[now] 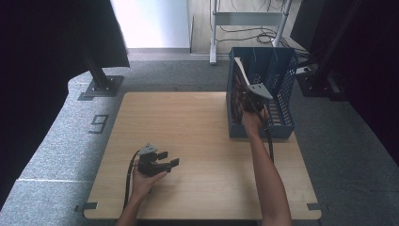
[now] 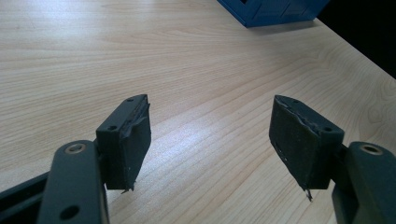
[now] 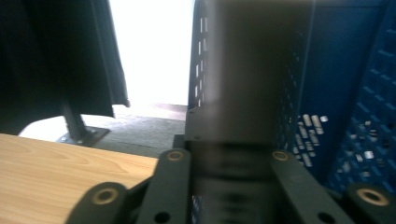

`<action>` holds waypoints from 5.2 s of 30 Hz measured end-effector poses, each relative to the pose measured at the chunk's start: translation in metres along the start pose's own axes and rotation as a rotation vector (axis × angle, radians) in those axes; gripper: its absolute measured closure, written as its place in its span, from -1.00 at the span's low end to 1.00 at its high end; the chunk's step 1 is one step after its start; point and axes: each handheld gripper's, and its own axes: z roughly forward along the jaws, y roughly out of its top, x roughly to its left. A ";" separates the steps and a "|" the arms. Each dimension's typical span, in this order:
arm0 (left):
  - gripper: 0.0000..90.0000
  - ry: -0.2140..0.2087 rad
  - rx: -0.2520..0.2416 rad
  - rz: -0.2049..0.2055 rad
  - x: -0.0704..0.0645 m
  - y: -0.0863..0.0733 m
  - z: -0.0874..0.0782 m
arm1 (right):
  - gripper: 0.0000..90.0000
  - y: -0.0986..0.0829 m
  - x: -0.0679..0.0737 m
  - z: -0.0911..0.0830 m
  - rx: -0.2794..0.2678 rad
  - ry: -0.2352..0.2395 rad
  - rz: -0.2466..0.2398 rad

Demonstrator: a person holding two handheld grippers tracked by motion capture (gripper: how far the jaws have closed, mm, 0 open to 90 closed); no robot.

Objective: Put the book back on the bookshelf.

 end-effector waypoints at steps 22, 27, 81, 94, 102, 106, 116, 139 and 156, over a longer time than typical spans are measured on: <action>-0.34 0.011 0.005 -0.013 0.007 -0.002 0.000 | 0.81 0.007 -0.016 0.017 -0.069 -0.125 0.057; -0.34 0.013 0.006 -0.009 0.006 -0.002 0.000 | 0.81 0.006 -0.016 0.025 -0.080 -0.139 0.073; -0.35 -0.010 0.025 0.016 -0.005 -0.001 0.004 | 0.41 -0.004 0.024 0.021 -0.038 0.042 -0.057; -0.35 -0.015 0.038 0.024 -0.008 -0.002 0.008 | 0.24 -0.016 0.020 0.010 -0.033 0.064 -0.056; -0.35 -0.020 0.044 0.026 -0.010 -0.002 0.010 | 0.23 -0.018 0.019 0.000 -0.045 0.074 -0.051; -0.35 -0.019 0.047 0.030 -0.010 -0.003 0.011 | 0.23 -0.018 0.020 -0.004 -0.034 0.071 -0.060; -0.35 -0.019 0.048 0.028 -0.010 -0.003 0.011 | 0.26 -0.017 0.019 -0.007 -0.022 0.046 -0.050; -0.35 -0.017 0.054 0.027 -0.008 -0.004 0.013 | 0.69 -0.018 0.015 0.004 -0.065 0.007 -0.109; -0.35 -0.017 0.051 0.026 -0.008 -0.004 0.010 | 0.50 -0.014 0.020 0.012 -0.037 0.033 -0.112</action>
